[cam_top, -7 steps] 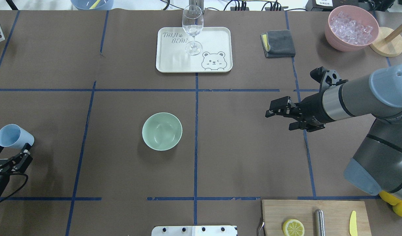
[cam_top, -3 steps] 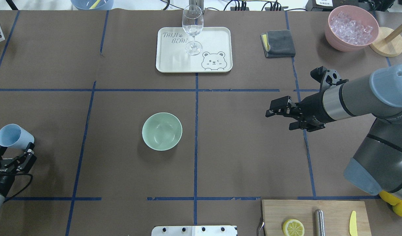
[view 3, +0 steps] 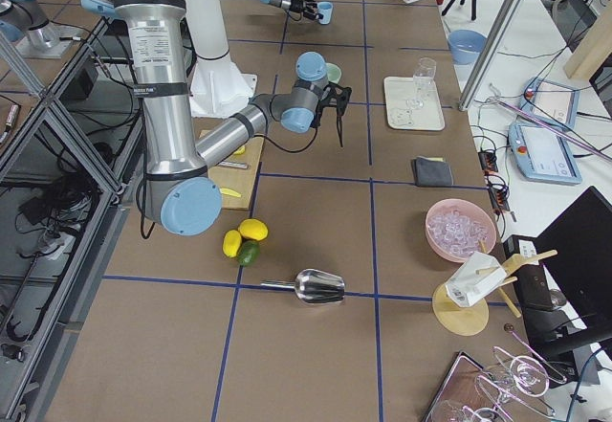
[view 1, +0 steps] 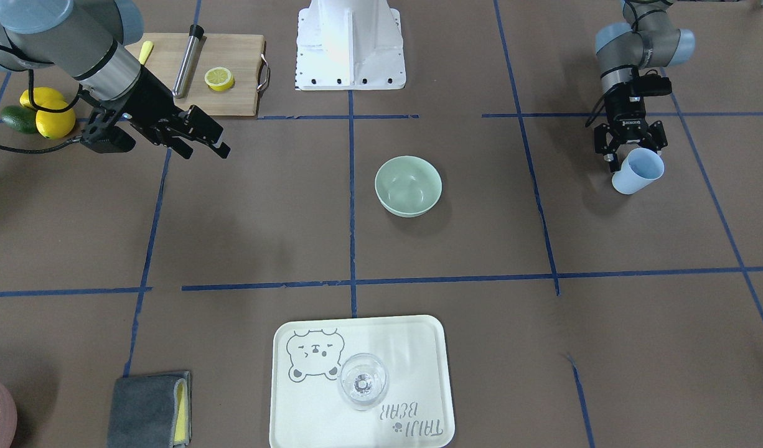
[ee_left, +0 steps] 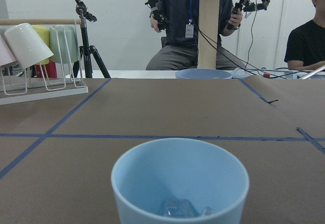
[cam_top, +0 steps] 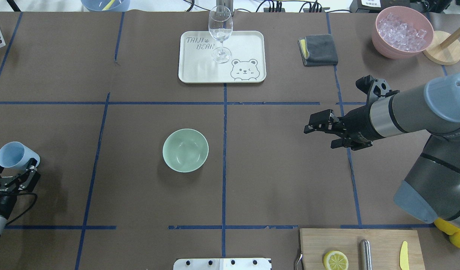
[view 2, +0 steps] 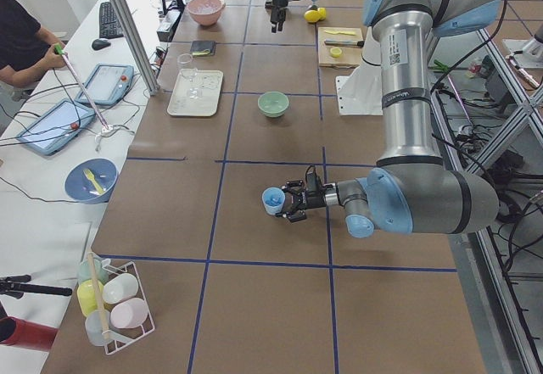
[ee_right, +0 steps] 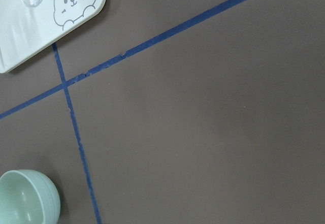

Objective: Pour ice into bowl

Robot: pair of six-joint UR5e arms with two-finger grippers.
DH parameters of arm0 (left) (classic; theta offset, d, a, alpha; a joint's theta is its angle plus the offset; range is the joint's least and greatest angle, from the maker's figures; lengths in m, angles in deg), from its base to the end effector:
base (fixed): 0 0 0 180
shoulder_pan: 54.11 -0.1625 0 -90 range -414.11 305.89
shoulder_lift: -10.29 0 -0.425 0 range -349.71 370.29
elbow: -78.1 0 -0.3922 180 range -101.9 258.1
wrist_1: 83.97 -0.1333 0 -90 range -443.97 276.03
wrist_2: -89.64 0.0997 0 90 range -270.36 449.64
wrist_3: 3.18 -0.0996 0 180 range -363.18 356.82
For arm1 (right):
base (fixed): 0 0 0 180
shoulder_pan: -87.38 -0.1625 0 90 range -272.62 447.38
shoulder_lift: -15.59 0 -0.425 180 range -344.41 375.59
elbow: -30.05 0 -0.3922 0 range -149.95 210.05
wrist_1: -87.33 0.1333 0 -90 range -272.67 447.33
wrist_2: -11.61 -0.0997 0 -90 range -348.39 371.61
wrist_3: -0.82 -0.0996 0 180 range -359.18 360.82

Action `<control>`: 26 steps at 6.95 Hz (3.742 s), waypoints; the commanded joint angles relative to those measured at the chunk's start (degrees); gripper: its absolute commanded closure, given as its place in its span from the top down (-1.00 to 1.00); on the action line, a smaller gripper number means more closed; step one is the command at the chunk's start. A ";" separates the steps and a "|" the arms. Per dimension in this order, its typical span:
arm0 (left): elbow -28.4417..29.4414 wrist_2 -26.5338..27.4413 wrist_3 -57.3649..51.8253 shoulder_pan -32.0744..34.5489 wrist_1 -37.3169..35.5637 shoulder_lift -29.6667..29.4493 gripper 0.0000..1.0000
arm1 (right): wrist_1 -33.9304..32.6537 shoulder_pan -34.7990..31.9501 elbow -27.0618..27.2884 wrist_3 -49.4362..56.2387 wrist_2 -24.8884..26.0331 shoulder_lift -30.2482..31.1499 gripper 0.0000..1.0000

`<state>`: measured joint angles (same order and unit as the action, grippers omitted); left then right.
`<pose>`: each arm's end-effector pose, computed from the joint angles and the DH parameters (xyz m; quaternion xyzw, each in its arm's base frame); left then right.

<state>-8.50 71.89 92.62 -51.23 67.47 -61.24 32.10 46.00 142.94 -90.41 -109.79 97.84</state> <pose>0.3137 -0.2442 0.6716 0.5476 0.2875 -0.2565 0.7428 -0.3315 -0.4006 0.3285 -0.0353 -0.5667 0.1581 0.8078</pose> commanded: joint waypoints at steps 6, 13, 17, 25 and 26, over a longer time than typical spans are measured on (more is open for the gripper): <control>3.63 -3.76 -0.79 3.88 -0.18 -3.35 0.85 | -0.05 -0.28 0.04 0.00 -0.07 -0.33 1.00; -5.47 -9.19 -31.79 9.58 13.64 -9.99 -1.00 | -0.14 -1.95 -0.04 0.17 -0.42 -0.42 1.00; -7.00 -11.69 -53.95 9.51 12.40 -26.27 -1.00 | -0.14 -3.09 -0.57 0.61 -1.91 -0.07 1.00; -7.52 -5.54 -84.48 6.08 -13.68 -37.79 -1.00 | -0.14 -3.27 -0.48 0.53 -1.82 0.19 1.00; -7.70 -4.75 -98.82 6.08 -13.72 -37.81 -1.00 | -0.14 -3.27 -0.57 0.53 -1.82 0.37 1.00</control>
<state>-16.01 66.48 7.24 -44.98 56.00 -98.00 31.96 42.77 142.37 -89.86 -111.62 98.02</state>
